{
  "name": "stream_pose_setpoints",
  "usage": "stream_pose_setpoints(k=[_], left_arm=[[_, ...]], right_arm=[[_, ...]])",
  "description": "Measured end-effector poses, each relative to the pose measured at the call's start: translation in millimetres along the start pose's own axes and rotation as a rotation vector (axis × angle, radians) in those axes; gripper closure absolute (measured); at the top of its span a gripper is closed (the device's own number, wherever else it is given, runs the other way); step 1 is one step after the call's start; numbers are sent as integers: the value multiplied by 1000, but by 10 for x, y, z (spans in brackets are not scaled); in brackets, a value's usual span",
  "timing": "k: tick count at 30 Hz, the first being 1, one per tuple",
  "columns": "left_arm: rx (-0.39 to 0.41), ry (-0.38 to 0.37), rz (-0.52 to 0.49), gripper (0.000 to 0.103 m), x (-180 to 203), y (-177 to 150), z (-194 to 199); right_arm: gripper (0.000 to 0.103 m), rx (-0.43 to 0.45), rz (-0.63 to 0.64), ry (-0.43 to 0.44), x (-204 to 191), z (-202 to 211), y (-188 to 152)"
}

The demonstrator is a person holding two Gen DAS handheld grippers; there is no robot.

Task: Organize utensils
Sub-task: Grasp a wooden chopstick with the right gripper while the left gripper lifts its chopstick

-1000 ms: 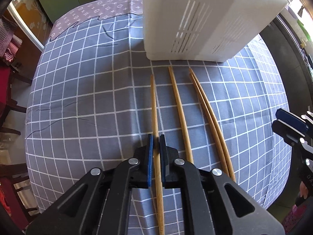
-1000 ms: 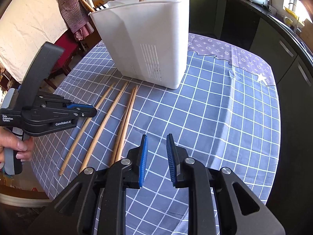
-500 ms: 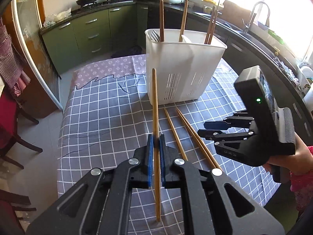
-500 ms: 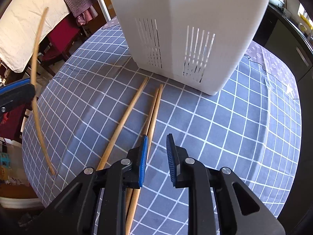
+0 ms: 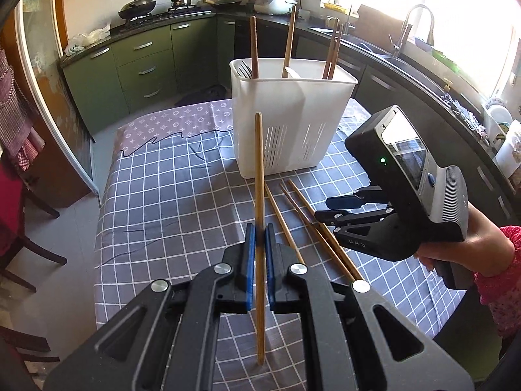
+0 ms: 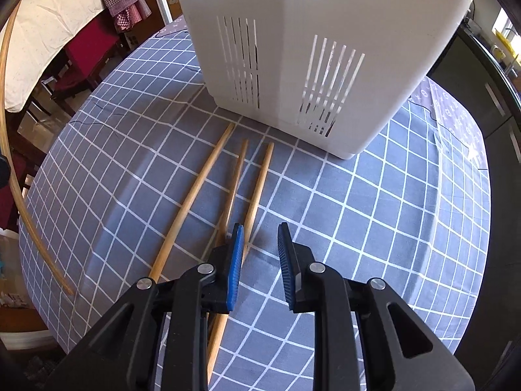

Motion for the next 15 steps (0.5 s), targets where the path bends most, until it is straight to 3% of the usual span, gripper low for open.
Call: stream_pose_setpoints(k=[6, 7, 8, 10, 15], left_arm=[[-3, 0, -6, 97, 12, -8, 5], [-3, 1, -7, 97, 8, -11, 12], [-4, 0, -9, 97, 6, -14, 17], [-2, 0, -15, 97, 2, -17, 31], [1, -7, -14, 97, -18, -16, 54]], right_arm=[[82, 4, 17, -16, -151, -122, 110], [84, 3, 9, -11, -151, -129, 121], [94, 4, 4, -5, -161, -133, 126], [94, 12, 0, -6, -166, -125, 104], [96, 98, -33, 33, -126, 174, -1]])
Point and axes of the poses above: each gripper's, at about its wrist camera, not at the fingertips, and z roughly against the way its jaws point, x to its right, y to its top, the point moved 2 cm from there along -z, roughly the way its jaws point, and after that the axes turned 7 degrees about z, right-handed, at the moved point
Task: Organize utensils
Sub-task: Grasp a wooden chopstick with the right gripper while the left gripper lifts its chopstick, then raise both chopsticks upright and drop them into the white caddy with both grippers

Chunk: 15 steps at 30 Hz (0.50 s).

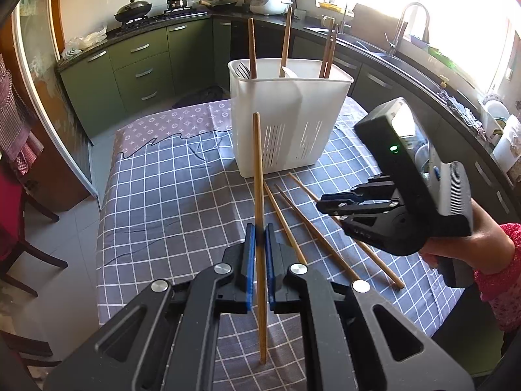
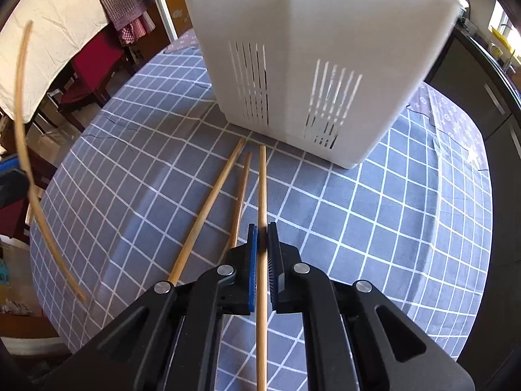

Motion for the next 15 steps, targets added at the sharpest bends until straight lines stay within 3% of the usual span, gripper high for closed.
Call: stream_pose_setpoints(k=[10, 15], left_arm=[[36, -12, -32, 97, 30, -23, 189], [60, -9, -63, 97, 65, -57, 310]], right_arm=[[96, 248, -41, 31, 136, 1102, -287], [96, 327, -66, 39, 270, 1482, -551]])
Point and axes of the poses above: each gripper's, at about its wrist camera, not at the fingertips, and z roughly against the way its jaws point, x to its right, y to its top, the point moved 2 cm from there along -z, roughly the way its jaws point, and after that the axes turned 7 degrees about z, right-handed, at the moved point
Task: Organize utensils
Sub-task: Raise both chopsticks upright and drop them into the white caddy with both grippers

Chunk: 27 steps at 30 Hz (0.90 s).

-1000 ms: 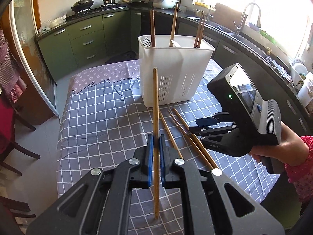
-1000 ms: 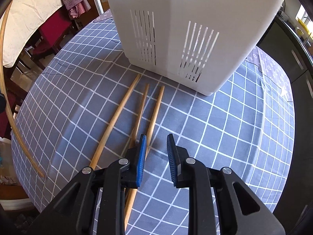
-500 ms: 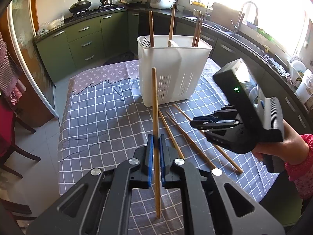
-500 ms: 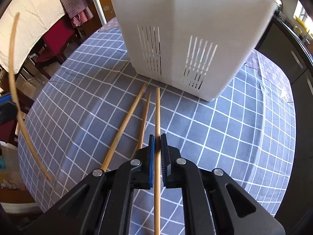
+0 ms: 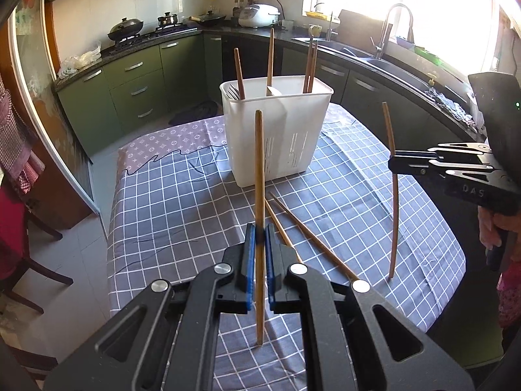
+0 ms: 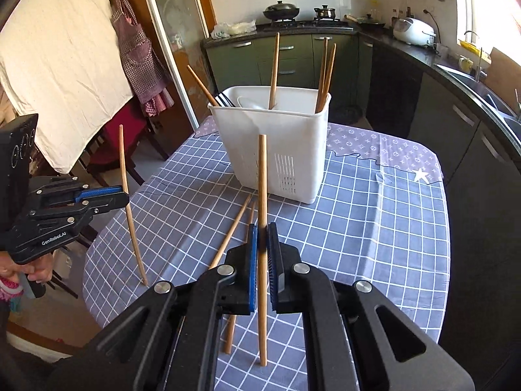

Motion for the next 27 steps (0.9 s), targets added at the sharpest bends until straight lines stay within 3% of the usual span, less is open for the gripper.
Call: stream_pose_setpoints(k=[7, 16, 27], left_arm=[[16, -7, -10, 97, 26, 34, 101], [30, -12, -24, 97, 67, 89, 161], [73, -30, -45, 97, 174, 314, 270]], right_arm=[[96, 35, -5, -2, 46, 243, -24], [96, 44, 10, 4, -13, 245, -39], [96, 112, 21, 3, -11, 469, 212]])
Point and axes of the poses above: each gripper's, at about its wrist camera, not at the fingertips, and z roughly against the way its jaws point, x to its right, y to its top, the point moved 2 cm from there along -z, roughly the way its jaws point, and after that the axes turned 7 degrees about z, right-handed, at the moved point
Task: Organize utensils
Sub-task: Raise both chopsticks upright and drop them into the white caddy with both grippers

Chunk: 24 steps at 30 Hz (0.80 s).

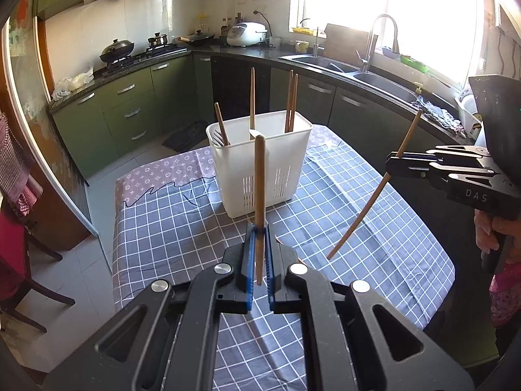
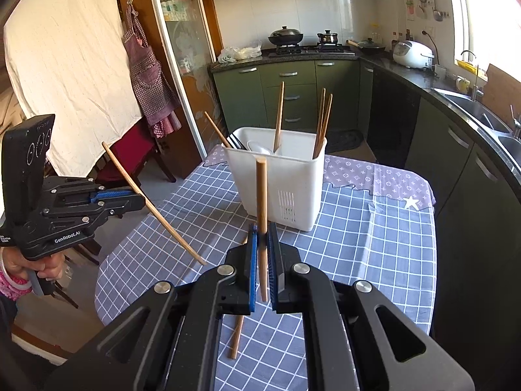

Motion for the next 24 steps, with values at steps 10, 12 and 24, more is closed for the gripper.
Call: stream_pose_setpoints(k=[10, 12, 24], left_arm=[[66, -19, -15, 97, 104, 466, 200], [75, -24, -16, 97, 122, 547, 239], [169, -34, -36, 97, 285, 984, 500]], right_arm=[[96, 101, -9, 16, 128, 305, 662], [96, 119, -14, 22, 163, 354, 812], [96, 255, -101, -42, 619, 540, 1689]])
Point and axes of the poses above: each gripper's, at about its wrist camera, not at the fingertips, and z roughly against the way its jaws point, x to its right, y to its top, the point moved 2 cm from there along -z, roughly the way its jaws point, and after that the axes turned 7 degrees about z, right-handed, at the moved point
